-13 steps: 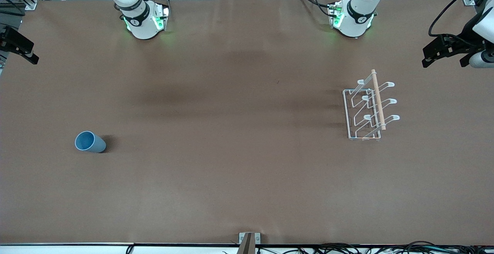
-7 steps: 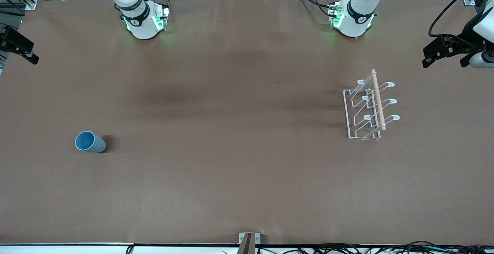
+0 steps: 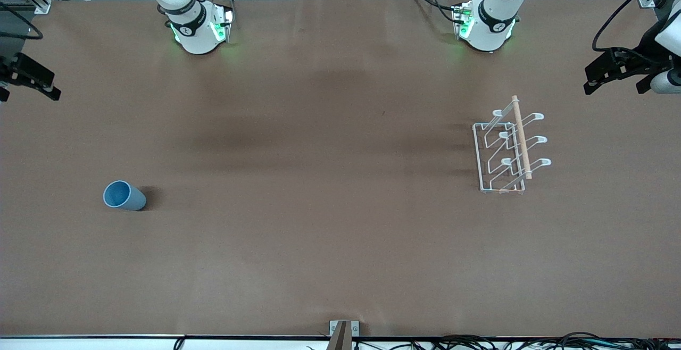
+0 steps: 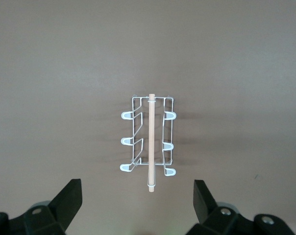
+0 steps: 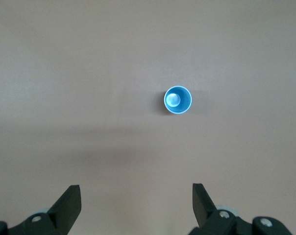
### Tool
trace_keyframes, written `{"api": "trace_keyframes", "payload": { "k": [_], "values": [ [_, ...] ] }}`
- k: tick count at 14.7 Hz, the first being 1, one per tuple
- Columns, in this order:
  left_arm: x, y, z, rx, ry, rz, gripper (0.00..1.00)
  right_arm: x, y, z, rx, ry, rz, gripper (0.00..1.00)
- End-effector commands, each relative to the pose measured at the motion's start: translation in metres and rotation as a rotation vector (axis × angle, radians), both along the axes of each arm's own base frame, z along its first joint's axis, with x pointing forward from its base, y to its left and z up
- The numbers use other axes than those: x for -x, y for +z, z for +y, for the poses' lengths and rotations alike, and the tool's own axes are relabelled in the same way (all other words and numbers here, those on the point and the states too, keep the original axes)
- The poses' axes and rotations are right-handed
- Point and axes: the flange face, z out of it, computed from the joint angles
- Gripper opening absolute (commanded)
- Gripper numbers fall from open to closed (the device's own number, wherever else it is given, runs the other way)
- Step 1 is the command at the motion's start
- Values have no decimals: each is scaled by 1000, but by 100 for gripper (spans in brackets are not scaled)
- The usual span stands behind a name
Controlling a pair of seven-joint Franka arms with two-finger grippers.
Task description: Hang cup on cup holder
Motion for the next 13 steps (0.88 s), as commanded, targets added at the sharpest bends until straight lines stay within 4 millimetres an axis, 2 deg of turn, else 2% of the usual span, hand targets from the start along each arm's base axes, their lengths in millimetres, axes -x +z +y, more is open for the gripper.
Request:
{"api": "trace_keyframes", "payload": {
  "k": [1, 4, 8, 11, 13],
  "values": [
    [-6, 0, 1, 15, -18, 3, 100, -20, -25, -17, -12, -36, -11, 100],
    [-6, -1, 1, 15, -18, 5, 100, -47, -76, -32, -12, -58, 39, 100],
    [-7, -2, 1, 14, -18, 6, 100, -77, -152, -65, -11, -40, 98, 98],
    [-7, -2, 0, 14, -21, 6, 100, -86, -208, -83, -13, -53, 118, 98],
    [-6, -2, -3, 14, -22, 6, 100, -86, -240, -103, -16, -13, 130, 98]
  ]
}}
